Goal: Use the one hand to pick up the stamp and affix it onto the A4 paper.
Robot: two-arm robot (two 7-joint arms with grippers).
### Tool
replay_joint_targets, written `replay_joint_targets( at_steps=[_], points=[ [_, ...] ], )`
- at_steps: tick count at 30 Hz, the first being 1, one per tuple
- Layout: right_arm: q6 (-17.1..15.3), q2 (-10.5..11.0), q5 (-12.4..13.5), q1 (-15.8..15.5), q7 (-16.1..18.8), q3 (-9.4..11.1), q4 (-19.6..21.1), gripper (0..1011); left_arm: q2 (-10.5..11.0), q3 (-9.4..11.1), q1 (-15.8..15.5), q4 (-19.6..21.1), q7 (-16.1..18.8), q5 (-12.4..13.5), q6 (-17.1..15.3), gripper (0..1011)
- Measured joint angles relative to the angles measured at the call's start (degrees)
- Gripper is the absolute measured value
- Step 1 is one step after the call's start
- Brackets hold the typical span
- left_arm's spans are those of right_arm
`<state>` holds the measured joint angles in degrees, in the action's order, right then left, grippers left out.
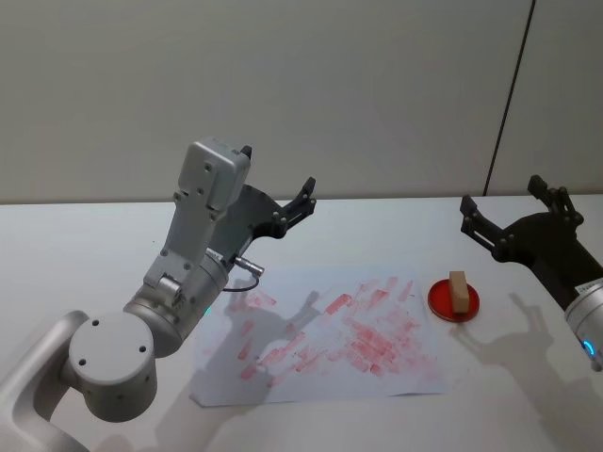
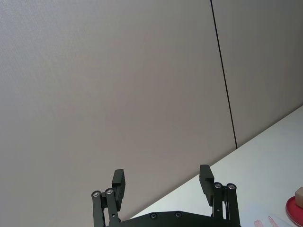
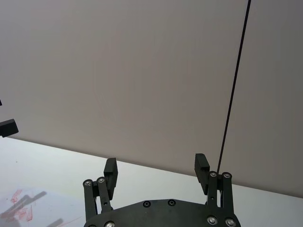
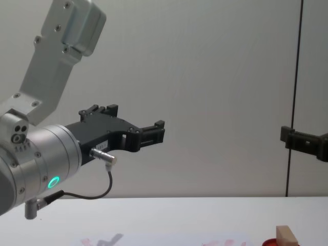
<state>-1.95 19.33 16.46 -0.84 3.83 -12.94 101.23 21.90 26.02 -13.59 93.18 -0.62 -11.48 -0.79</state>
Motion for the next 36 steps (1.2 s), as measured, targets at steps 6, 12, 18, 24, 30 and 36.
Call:
replay_joint_targets(
  at_steps=[6,12,18,24,30,36],
  points=[
    [0.0,0.0,0.0,0.0,0.0,0.0,0.0,1001,0.0,0.0,0.0,0.0,0.0,0.0,0.0,1001],
    [0.0,0.0,0.0,0.0,0.0,0.0,0.0,1001,0.0,0.0,0.0,0.0,0.0,0.0,0.0,1001],
    [0.0,0.0,0.0,0.0,0.0,0.0,0.0,1001,0.0,0.0,0.0,0.0,0.0,0.0,0.0,1001],
    [0.0,0.0,0.0,0.0,0.0,0.0,0.0,1001,0.0,0.0,0.0,0.0,0.0,0.0,0.0,1001],
    [0.0,0.0,0.0,0.0,0.0,0.0,0.0,1001,0.0,0.0,0.0,0.0,0.0,0.0,0.0,1001],
    [0.0,0.0,0.0,0.0,0.0,0.0,0.0,1001,0.0,0.0,0.0,0.0,0.0,0.0,0.0,1001]
  ],
)
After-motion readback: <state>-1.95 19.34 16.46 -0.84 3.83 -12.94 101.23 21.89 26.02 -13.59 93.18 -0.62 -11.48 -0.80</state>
